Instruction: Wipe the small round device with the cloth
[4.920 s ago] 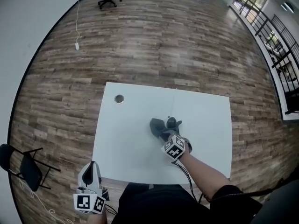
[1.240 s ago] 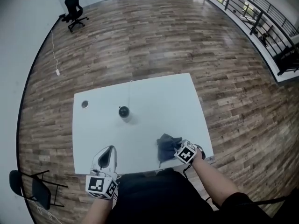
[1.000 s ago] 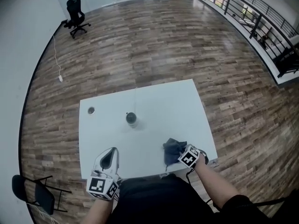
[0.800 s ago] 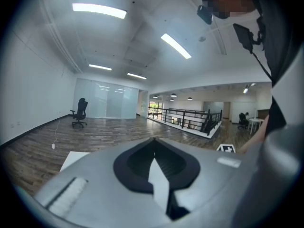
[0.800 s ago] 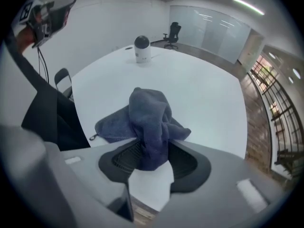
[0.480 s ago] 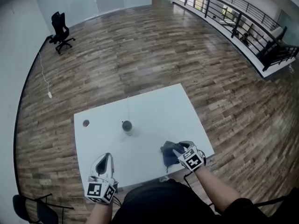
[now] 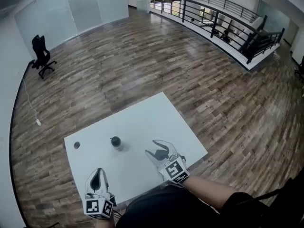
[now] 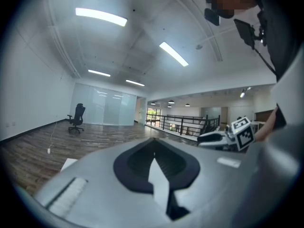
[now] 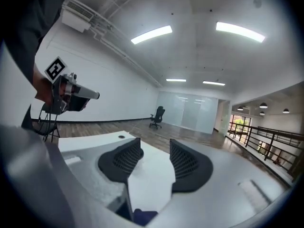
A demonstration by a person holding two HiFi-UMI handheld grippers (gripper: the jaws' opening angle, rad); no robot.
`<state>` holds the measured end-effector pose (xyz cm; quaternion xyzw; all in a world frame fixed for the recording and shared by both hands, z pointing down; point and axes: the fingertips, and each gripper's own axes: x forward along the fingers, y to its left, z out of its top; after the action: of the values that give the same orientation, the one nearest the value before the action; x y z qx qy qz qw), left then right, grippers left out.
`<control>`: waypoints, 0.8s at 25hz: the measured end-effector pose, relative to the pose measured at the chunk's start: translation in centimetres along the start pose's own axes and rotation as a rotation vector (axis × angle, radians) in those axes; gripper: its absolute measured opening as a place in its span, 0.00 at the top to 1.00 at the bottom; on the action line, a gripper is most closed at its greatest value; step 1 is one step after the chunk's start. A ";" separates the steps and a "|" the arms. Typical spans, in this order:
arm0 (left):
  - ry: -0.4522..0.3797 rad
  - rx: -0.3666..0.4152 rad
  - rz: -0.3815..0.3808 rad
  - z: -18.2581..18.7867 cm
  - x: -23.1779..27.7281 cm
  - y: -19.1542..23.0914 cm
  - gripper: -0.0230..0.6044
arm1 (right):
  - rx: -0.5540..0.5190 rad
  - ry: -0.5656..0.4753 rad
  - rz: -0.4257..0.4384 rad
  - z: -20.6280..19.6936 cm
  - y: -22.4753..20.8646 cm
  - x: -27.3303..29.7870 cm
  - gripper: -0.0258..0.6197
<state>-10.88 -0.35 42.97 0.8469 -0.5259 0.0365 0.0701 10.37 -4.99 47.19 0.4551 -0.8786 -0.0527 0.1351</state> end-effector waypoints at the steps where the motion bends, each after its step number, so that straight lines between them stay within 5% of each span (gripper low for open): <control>1: 0.000 0.008 0.002 -0.1 -0.3 0.2 0.96 | 0.011 -0.041 -0.011 0.8 0.3 0.3 0.67; 5: 0.016 -0.003 0.004 -0.9 -0.6 1.4 0.96 | 0.092 -0.095 -0.056 1.5 0.4 1.2 0.66; 13: 0.020 0.027 -0.020 -1.3 -0.2 1.4 0.96 | 0.226 0.106 0.012 -6.0 1.8 1.8 0.67; 18: 0.035 0.014 -0.024 -1.3 0.3 1.4 0.96 | 0.216 0.131 -0.005 -6.8 1.6 1.5 0.95; 20: 0.042 0.015 -0.031 -1.5 0.5 1.5 0.96 | 0.205 0.138 -0.013 -6.8 1.5 1.6 0.96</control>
<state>-12.01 -1.17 44.67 0.8544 -0.5110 0.0572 0.0751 10.24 -5.22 54.30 0.4747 -0.8650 0.0678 0.1476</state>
